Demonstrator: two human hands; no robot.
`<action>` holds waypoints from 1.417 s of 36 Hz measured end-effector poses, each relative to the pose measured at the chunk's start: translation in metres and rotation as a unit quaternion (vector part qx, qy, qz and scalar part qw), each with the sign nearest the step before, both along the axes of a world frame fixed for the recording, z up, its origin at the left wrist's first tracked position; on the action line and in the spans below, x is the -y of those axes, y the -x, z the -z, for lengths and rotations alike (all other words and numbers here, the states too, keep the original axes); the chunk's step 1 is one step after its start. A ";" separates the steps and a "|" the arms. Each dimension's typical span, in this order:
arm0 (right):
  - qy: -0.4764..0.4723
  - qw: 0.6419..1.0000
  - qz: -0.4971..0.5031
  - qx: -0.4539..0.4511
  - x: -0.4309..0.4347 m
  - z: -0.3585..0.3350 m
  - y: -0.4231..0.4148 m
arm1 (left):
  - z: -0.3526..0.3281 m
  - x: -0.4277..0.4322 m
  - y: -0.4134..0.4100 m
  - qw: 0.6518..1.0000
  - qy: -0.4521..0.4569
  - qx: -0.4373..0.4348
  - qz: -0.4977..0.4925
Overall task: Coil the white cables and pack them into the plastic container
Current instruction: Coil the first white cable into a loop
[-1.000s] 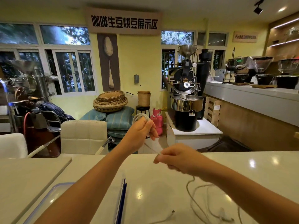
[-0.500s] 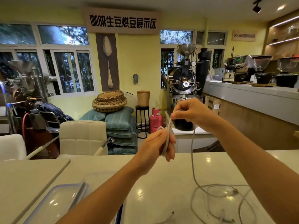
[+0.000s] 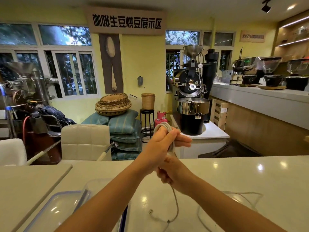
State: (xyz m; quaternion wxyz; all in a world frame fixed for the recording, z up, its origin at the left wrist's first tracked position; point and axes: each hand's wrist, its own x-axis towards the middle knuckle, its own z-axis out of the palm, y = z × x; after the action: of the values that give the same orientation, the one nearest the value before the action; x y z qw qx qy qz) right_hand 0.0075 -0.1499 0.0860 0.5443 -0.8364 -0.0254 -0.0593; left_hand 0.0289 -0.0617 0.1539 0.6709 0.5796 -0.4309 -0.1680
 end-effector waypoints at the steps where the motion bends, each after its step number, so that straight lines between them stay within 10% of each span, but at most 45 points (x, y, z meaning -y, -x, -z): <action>1: -0.021 0.999 -0.017 -0.024 -0.003 0.001 0.003 | 0.000 0.000 -0.003 1.000 -0.011 0.010 -0.018; 12: 0.335 0.940 -0.007 0.063 0.015 -0.045 0.034 | 0.015 -0.011 -0.030 0.949 -0.211 0.186 -0.142; 19: 0.399 0.912 0.014 0.097 0.044 -0.110 0.042 | 0.018 -0.019 -0.021 0.968 -0.215 0.127 -0.031; 38: -0.165 0.981 -0.032 0.099 0.053 -0.057 -0.001 | -0.007 -0.025 0.005 0.971 -0.048 -0.043 0.232; 51: -0.013 0.998 -0.030 -0.060 -0.019 -0.013 0.016 | 0.003 -0.011 -0.015 0.992 -0.104 0.059 -0.032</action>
State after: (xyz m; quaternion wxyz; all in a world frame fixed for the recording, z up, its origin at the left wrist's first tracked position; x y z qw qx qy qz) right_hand -0.0086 -0.1306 0.0990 0.5572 -0.8302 -0.0168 0.0071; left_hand 0.0443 -0.0506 0.1511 0.5853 0.6687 -0.4311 -0.1562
